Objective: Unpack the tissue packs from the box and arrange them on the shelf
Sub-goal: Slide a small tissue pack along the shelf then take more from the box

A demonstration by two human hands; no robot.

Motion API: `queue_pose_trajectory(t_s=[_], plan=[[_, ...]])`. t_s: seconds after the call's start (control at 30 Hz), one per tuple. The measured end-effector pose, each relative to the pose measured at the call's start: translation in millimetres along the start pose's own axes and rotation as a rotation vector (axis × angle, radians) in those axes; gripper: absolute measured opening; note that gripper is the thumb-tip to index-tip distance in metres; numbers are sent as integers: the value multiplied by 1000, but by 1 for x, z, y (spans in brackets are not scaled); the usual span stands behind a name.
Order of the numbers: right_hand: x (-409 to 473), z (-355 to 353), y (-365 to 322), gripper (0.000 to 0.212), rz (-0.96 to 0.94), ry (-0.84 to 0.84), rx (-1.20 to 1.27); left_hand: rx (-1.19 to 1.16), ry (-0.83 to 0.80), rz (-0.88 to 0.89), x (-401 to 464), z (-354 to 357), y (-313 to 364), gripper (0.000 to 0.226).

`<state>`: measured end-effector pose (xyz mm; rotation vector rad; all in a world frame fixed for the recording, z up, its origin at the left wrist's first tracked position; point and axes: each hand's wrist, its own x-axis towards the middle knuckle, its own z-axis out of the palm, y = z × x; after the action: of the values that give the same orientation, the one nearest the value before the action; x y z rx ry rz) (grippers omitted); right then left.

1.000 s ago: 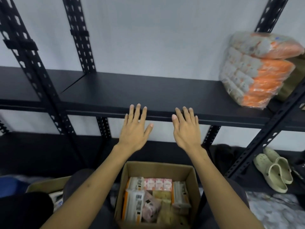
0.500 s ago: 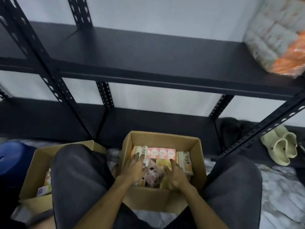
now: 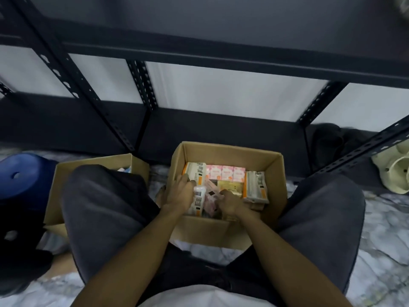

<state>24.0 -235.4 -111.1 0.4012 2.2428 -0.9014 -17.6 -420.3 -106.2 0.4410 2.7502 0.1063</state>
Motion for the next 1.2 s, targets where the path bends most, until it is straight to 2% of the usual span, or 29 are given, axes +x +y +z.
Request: queue_pose_trajectory(t_s=[0.1,0.2,0.27,0.37,0.5,0.6,0.73,0.83,0.9,0.97,1.1,1.2], plan=[[-3,5,2,45,-41,37,16,-106,31,27,4,5,-1,40],[-5,4,7,48,-126,67,182,-406,88,38,12,-1,3,31],[-6,2,7,40,-192,81,269,-629,132,38,15,-11,8,22],[-4,-8,7,30,-216,132,343,-890,199,-30,18,-26,11,15],[-9,-34,14,28,-219,139,418,-1057,272,-161,22,-37,3,10],[-17,-56,13,28,-220,149,519,-1046,305,-180,24,-46,0,14],[-51,-99,-8,26,-348,157,558,-953,319,8,12,-99,4,30],[-86,-141,-34,23,-469,182,589,-910,344,94,-2,-162,7,27],[-108,-172,-55,22,-548,243,606,-905,388,142,-9,-209,12,15],[-129,-204,-76,22,-634,327,588,-894,434,181,-14,-256,17,12],[-172,-271,-115,20,-818,453,581,-921,506,359,-25,-348,27,28],[-196,-314,-143,16,-943,619,401,-785,549,475,-22,-399,31,47]])
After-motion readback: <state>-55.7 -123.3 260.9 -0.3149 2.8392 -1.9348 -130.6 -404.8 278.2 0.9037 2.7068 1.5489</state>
